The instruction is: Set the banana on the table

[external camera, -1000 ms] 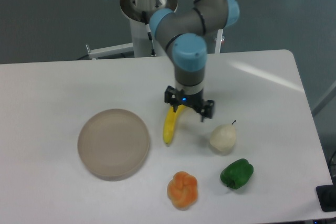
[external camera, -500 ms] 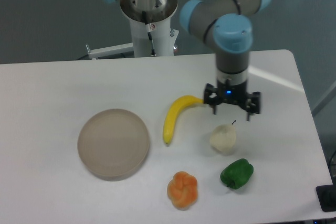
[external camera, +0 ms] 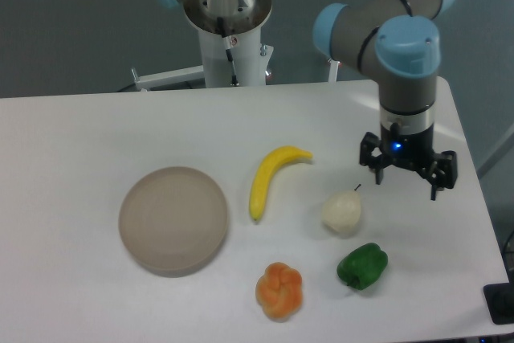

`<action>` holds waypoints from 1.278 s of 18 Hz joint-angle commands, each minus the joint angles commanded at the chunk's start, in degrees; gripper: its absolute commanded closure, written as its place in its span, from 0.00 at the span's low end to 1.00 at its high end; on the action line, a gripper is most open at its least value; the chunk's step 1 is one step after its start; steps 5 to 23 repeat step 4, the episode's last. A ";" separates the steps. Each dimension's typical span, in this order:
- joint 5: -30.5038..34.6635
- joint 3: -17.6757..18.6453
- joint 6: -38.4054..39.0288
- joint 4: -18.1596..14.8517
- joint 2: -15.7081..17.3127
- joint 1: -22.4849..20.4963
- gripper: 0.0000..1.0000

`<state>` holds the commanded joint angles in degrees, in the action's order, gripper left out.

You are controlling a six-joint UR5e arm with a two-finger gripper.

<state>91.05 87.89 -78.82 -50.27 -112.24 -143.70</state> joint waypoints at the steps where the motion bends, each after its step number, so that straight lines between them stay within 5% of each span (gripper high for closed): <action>1: 0.09 -0.09 -1.24 0.00 0.09 -0.35 0.00; 23: 0.09 -0.09 -3.09 0.09 -0.09 -0.44 0.00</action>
